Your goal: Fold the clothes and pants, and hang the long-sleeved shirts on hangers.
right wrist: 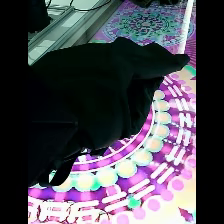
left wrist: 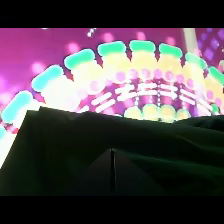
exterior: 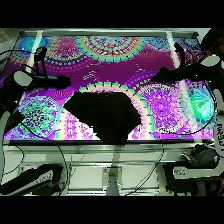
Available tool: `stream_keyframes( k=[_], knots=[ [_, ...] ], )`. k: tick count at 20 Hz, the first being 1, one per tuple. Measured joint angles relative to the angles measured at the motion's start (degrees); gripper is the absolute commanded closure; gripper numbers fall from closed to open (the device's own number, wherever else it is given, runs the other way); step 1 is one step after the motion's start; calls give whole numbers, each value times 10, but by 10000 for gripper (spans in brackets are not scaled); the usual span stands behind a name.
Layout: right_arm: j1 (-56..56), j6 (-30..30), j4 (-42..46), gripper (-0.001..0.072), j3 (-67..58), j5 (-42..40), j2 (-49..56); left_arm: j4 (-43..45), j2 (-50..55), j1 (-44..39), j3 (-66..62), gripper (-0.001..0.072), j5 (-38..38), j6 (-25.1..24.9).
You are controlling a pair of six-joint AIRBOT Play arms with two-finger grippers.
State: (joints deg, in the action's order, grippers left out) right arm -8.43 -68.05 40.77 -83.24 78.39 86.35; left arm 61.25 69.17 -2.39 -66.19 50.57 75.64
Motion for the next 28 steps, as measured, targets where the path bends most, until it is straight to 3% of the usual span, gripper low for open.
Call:
stream_keyframes(
  k=[21,24,27,28],
  knots=[
    [0,-17,-8,696,0,-1,0,19,5,4,10,704,33,6],
    [0,-16,-50,695,0,22,0,15,1,30,47,704,45,24],
    [1,0,-120,688,0,51,0,-50,-1,76,105,702,68,31],
    [2,3,-133,652,0,56,0,-71,-1,87,120,700,79,34]
  ],
)
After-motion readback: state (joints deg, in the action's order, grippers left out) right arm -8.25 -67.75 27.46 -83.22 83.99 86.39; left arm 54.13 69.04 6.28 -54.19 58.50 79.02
